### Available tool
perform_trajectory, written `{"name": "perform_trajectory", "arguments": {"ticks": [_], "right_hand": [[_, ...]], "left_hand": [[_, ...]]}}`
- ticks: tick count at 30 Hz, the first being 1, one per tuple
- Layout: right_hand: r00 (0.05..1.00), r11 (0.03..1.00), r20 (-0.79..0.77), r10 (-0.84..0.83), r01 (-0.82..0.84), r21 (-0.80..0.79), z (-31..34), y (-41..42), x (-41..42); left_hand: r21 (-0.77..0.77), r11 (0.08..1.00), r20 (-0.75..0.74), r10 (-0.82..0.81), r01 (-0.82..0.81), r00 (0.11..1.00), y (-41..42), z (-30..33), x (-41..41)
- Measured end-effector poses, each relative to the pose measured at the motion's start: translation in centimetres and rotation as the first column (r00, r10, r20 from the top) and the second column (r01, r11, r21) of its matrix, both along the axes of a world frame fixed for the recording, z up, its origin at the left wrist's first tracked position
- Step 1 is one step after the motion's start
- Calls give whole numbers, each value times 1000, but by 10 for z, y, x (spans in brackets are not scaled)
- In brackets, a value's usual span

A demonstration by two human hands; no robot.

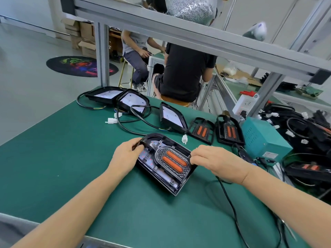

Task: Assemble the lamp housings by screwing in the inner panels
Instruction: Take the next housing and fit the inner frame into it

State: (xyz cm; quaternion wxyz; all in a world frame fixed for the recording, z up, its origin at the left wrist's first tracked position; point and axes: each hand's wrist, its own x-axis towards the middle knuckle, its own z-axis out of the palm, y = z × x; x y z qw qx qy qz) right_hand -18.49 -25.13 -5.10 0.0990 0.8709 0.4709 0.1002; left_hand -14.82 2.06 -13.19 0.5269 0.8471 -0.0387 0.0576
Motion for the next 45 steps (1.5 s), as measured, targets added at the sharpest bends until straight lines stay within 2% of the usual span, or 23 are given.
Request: {"name": "perform_trajectory", "arguments": {"ticks": [6, 8, 11, 13, 16, 18, 20, 22, 25, 30, 33, 35, 37, 40, 43, 45], "right_hand": [[998, 998, 7, 57, -57, 23, -2, 7, -7], [1000, 998, -16, 16, -15, 64, -6, 8, -11], [986, 973, -139, -93, 119, 198, -14, 7, -15], [965, 922, -232, -125, 199, 332, -22, 5, -19], [884, 741, -416, -215, 425, 520, -36, 9, -25], [789, 661, -548, -279, 572, 487, -45, 16, -28], [724, 622, -628, -286, 639, 453, -53, 24, -30], [699, 562, -669, -253, 669, 486, -54, 29, -31], [670, 511, -702, -240, 702, 496, -54, 32, -32], [667, 488, -692, -275, 717, 498, -61, 30, -41], [662, 382, -651, -371, 748, 543, -55, 7, -44], [629, 323, -558, -541, 768, 553, -50, -19, -43], [501, 242, -472, -726, 828, 506, -46, -50, -43], [277, 106, -411, -869, 914, 392, -47, -87, -43], [117, 31, -343, -932, 968, 247, -54, -106, -45], [45, -8, -331, -942, 987, 159, -59, -110, -44]], "left_hand": [[146, 989, -14, 3, -1, 1000, -1, 3, 8], [210, 978, -5, 6, -5, 1000, -4, 3, 12], [348, 937, -28, -19, 27, 999, -5, 7, 19], [479, 874, -52, -56, 74, 997, -3, 10, 22], [694, 715, -44, -84, 91, 995, -5, 9, 20], [803, 594, -13, -72, 53, 997, -12, 6, 15], [843, 537, 3, -70, 35, 998, -17, 4, 14], [800, 597, -13, -78, 57, 997, -16, 2, 18], [642, 764, -21, -69, 66, 997, -11, 4, 25], [497, 864, -48, -66, 81, 997, -5, 12, 33], [418, 905, -96, -42, 78, 994, -1, 22, 37], [356, 934, -57, -8, 28, 998, -3, 31, 39], [304, 953, 43, -16, 2, 999, -15, 40, 38], [313, 946, 121, -128, 85, 984, -49, 56, 36], [399, 888, 64, -277, 230, 959, -91, 69, 38], [485, 811, -24, -363, 328, 932, -116, 73, 40]]}}
